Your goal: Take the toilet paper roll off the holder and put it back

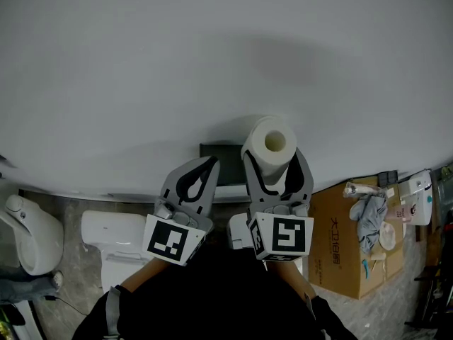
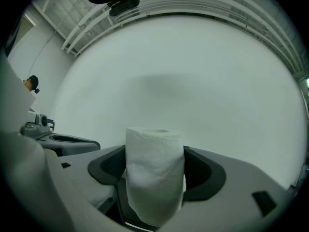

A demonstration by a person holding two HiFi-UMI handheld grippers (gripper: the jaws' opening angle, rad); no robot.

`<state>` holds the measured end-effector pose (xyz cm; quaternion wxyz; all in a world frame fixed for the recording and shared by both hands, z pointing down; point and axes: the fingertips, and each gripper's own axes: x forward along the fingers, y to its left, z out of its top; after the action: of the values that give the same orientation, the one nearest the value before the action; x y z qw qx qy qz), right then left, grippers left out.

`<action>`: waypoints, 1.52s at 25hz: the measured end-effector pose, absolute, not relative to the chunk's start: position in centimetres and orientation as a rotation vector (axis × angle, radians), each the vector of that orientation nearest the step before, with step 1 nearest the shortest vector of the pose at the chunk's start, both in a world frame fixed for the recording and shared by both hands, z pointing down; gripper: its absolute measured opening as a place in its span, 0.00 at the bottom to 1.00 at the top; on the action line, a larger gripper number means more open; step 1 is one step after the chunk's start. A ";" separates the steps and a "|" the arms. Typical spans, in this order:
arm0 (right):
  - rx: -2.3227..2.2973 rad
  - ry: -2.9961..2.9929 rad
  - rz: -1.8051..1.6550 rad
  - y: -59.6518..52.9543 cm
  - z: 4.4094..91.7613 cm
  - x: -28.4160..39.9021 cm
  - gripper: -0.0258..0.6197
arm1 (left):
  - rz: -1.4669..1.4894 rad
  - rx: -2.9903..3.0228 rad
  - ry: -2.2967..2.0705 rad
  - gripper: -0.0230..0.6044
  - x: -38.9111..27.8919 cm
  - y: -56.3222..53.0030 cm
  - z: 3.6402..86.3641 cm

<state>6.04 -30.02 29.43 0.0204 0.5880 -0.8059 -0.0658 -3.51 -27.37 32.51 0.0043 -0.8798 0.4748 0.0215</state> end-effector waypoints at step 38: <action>1.697 -2.553 -0.083 -30.4 33.0 1.2 0.59 | 0.069 -2.719 1.568 0.05 -6.8 -27.2 32.8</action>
<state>1.24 -30.39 32.96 0.0375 0.5531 -0.8319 -0.0270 -6.81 -27.24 32.85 0.0013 -0.8661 0.4994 0.0220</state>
